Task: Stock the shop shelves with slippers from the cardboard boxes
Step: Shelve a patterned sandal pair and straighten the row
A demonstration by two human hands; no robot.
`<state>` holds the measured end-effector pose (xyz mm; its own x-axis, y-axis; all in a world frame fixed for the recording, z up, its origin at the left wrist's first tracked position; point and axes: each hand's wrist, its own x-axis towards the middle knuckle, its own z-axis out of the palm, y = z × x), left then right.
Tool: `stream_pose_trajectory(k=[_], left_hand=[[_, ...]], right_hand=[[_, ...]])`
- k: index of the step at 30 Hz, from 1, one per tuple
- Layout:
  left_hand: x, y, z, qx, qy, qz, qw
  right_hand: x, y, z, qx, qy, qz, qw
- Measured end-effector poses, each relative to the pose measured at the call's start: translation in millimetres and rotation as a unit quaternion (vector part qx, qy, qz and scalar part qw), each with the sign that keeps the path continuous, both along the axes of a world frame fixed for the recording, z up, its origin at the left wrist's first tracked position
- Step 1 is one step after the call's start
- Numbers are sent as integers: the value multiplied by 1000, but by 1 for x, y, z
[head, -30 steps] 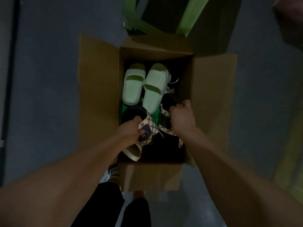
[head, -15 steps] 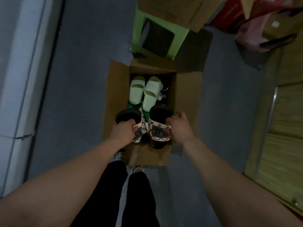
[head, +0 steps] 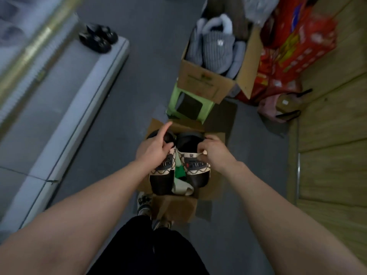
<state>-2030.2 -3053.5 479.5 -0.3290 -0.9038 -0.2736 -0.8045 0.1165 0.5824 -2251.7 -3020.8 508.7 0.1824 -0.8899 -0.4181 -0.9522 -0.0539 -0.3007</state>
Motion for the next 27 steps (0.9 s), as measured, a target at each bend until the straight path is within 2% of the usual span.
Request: stream_pose_trajectory(k=[3, 7, 13, 16, 18, 23, 27], left_hand=[[0, -16, 33, -27, -99, -23, 994], [-5, -24, 72, -59, -144, -28, 987], [-9, -31, 103, -50, -84, 70, 993], [-7, -34, 111, -81, -75, 63, 992], [-4, -38, 117, -87, -81, 54, 991], [9, -50, 136, -118, -81, -2, 990], [27, -55, 155, -109, 45, -2, 993]], right_hand=[[1, -8, 41, -34, 2, 26, 999], [7, -19, 79, -79, -1, 40, 996], [26, -30, 114, -113, -29, 38, 992], [35, -40, 133, -133, -137, -35, 981], [43, -52, 145, -158, -165, -53, 972], [68, -76, 152, -79, -71, 17, 994], [75, -81, 143, -111, -46, -9, 993]])
